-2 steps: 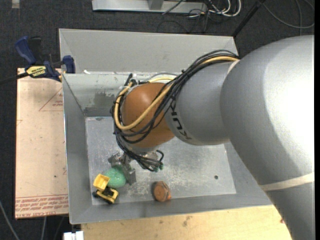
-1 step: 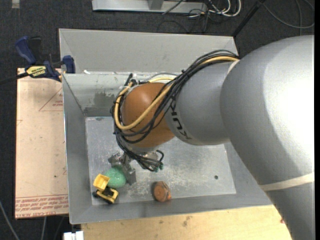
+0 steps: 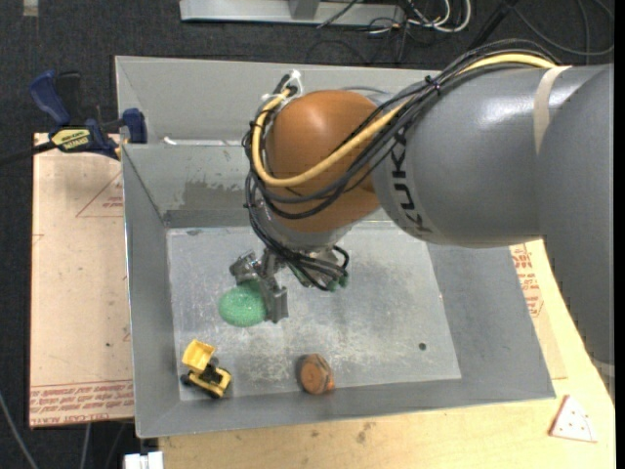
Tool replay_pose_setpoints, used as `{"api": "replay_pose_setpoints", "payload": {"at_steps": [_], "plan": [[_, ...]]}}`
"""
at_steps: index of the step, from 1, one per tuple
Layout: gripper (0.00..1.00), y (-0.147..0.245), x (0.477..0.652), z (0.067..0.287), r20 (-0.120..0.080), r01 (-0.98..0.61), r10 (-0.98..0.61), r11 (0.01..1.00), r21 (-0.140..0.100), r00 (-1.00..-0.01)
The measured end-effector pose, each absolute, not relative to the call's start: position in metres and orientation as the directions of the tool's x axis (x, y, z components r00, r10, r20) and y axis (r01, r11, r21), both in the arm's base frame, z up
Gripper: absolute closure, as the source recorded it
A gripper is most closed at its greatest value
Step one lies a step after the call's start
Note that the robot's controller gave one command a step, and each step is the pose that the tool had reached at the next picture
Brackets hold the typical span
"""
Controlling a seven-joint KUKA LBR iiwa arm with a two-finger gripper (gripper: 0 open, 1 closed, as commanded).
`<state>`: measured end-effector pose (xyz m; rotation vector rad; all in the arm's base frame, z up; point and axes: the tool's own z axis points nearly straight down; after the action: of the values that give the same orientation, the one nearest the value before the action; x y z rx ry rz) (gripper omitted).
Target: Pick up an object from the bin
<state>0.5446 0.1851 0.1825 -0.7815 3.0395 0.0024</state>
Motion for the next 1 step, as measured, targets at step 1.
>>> {"api": "replay_pose_setpoints", "payload": {"at_steps": [1], "plan": [[1.0, 0.185, 0.5446, 0.1824, -0.003, -0.482, -0.482, 0.876, 0.001, -0.876]]}}
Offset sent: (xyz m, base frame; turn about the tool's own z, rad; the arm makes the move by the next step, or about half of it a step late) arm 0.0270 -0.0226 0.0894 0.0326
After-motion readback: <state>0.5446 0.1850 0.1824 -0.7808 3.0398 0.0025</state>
